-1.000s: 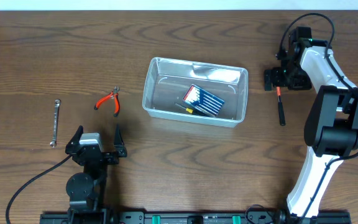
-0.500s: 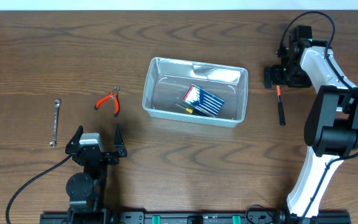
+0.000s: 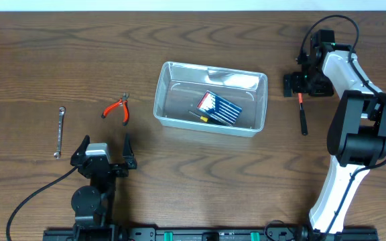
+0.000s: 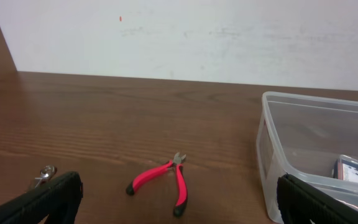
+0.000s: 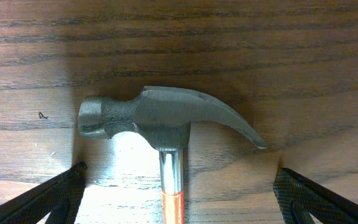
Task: Pack container
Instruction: 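Lower the right gripper toward the hammer handle below its head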
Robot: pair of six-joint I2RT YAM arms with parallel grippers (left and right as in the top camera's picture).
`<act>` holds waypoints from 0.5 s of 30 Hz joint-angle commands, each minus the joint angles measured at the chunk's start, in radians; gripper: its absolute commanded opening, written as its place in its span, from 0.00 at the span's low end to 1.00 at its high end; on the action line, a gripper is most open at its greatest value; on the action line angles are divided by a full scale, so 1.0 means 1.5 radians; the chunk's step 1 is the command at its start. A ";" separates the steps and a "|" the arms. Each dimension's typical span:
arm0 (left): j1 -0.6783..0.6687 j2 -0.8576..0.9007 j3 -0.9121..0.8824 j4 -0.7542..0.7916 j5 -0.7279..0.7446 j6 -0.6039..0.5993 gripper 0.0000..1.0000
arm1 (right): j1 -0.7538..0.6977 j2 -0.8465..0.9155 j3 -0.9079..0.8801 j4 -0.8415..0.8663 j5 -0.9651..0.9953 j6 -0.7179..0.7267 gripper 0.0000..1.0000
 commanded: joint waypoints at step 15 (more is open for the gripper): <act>0.002 -0.004 -0.010 -0.025 0.004 -0.004 0.98 | 0.002 0.027 -0.006 -0.003 0.054 -0.018 0.99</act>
